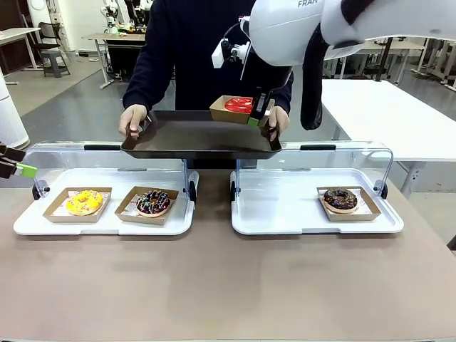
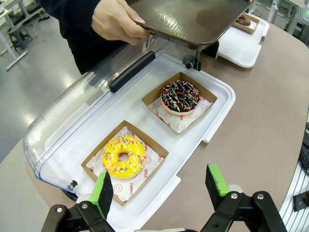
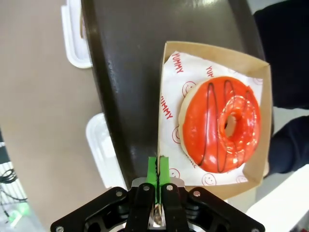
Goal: Provide the desired donut to the person.
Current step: Place the picked Paper togo box onto the Handle tray extended by the person.
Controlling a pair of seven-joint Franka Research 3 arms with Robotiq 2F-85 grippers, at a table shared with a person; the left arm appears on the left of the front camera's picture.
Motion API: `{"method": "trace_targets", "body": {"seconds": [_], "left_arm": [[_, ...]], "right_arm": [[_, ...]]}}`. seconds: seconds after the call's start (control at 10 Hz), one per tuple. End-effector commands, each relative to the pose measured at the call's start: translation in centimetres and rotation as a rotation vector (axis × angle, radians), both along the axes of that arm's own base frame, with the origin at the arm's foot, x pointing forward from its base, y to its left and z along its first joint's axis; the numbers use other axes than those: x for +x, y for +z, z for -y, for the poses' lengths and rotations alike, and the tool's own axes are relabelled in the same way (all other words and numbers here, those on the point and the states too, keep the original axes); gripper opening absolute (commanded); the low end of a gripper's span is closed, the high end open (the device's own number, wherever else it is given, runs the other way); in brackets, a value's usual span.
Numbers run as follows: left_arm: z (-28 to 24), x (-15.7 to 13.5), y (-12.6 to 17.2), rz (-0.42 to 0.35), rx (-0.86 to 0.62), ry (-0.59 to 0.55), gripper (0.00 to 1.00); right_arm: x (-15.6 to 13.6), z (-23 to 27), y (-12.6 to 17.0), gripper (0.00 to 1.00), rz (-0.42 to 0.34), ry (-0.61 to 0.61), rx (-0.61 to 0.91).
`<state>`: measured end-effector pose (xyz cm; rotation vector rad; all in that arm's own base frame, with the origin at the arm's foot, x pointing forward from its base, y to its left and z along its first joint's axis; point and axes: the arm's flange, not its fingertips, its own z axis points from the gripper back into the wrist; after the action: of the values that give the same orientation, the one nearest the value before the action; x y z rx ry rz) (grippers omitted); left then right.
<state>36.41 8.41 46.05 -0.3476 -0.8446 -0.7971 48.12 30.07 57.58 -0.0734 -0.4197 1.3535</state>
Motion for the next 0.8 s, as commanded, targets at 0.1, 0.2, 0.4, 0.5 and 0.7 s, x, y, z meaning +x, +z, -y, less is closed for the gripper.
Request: {"method": "trace_targets", "body": {"seconds": [0.1, 0.2, 0.4, 0.5, 0.7], "left_arm": [[-0.3, 0.1, -0.3, 0.014, -0.008, -0.016, 1.00], [-0.3, 0.1, -0.3, 0.014, -0.008, -0.016, 1.00], [-0.3, 0.1, -0.3, 0.014, -0.008, -0.016, 1.00], [-0.3, 0.1, -0.3, 0.014, -0.008, -0.016, 1.00], [-0.3, 0.1, -0.3, 0.014, -0.008, -0.016, 1.00]], "right_arm": [[2.8, 0.3, -1.5, 0.02, -0.004, 0.061, 0.005], [3.5, 0.4, -2.6, 0.02, -0.010, 0.110, 0.005], [3.8, -0.2, -4.0, 0.02, -0.039, 0.165, 0.022], [3.8, -0.5, -4.6, 0.02, -0.017, 0.188, 0.044], [3.9, -0.6, -5.4, 0.02, -0.020, 0.213, 0.040]]}}
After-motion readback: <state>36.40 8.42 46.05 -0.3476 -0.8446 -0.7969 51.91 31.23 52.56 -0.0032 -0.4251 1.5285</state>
